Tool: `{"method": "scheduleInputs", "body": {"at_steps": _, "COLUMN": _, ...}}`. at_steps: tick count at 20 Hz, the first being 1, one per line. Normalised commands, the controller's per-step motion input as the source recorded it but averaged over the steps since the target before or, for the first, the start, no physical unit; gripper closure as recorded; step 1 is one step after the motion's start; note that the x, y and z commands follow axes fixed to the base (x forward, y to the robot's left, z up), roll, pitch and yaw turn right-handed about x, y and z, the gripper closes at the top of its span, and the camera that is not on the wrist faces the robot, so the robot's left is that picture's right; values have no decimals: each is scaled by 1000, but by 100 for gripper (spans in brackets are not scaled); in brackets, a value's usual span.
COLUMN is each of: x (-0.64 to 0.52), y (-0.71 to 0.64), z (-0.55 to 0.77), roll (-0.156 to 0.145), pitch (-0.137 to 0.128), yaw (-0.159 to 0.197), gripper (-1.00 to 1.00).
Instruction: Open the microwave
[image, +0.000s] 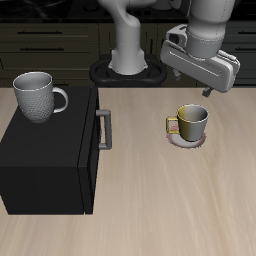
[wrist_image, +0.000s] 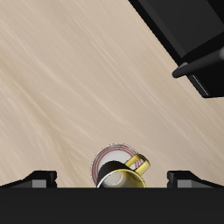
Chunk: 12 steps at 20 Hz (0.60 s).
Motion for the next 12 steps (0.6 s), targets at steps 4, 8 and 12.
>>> {"method": "scheduleInputs", "body": {"at_steps": 4, "x": 4, "y": -43, "z": -13, "roll": -12, "pitch": -5, "yaw": -108, "gripper": -100}}
{"method": "scheduleInputs", "body": {"at_steps": 8, "x": -93, "y": -108, "z": 142, "roll": -46, "pitch": -70, "yaw": -197, "gripper": -100}}
{"method": "scheduleInputs", "body": {"at_steps": 12, "x": -28, "y": -157, "z": 88, "roll": 0, "pitch": 13, "yaw": -203, "gripper": -100}}
